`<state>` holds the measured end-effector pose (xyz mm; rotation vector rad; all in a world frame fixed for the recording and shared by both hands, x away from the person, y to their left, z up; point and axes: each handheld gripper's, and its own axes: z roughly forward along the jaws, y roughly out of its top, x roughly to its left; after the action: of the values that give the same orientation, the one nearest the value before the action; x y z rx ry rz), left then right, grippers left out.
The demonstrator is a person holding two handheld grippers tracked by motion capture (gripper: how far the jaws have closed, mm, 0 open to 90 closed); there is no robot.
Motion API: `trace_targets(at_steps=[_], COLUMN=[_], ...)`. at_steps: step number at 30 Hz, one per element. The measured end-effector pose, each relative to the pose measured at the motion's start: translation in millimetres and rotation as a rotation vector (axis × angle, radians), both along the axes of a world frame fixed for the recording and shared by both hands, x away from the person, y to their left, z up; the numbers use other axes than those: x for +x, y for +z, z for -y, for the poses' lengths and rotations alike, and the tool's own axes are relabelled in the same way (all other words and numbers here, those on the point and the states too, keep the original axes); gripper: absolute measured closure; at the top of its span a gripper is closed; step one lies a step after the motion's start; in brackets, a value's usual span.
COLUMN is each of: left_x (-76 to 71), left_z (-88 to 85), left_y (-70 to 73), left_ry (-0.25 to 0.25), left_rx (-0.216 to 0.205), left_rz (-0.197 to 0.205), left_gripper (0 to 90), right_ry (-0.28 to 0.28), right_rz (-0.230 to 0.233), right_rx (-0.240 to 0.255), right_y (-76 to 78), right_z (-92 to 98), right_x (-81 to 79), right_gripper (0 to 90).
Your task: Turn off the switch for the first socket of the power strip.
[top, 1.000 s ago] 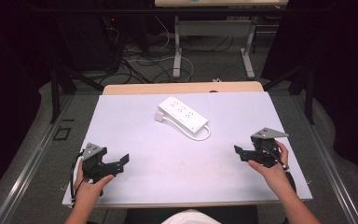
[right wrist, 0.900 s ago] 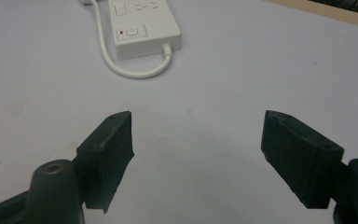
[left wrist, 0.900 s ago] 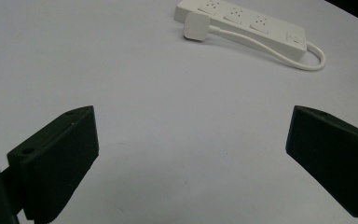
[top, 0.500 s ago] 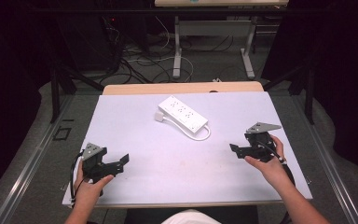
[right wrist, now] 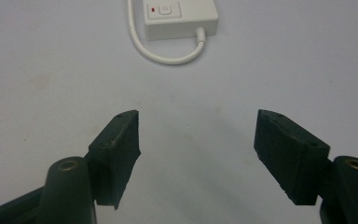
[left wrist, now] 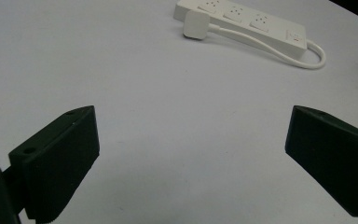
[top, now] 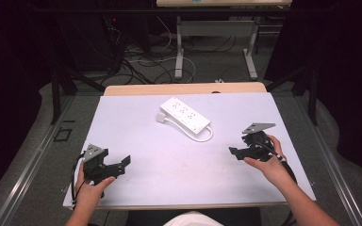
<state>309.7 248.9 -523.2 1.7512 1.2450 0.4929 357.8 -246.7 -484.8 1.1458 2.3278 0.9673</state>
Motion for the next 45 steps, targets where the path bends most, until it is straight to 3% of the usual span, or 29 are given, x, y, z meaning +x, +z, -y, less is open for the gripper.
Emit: trace_targets(at_steps=[15,35,37,38,45], left_x=[0.8,0.9,0.9,1.1,1.2], left_z=[0.8,0.7,0.7,0.8,1.0], left_y=[-0.5,-1.3,-1.4,-1.4,-1.3], left_ry=[-0.006,-0.004,-0.004,-0.004,-0.010], left_rx=[0.008,0.006,0.006,0.005,0.011], left_rz=[0.001,-0.002,-0.002,-0.002,-0.004], left_gripper=[3.5,4.3,4.3,4.3,4.4], right_ry=[0.011,0.062,0.048,0.058,0.026], right_rz=[-0.040,-0.069,-0.092,-0.079,-0.110], right_rx=[-0.037,-0.077,-0.086,-0.078,-0.067], right_y=[1.3,19.0,22.3,22.4,32.6], right_z=[-13.6,-44.4,-46.9,-47.7,-55.2], right_x=[12.2,37.0,38.6,40.6,49.3], right_gripper=[34.2,33.5,33.5,33.6,34.1])
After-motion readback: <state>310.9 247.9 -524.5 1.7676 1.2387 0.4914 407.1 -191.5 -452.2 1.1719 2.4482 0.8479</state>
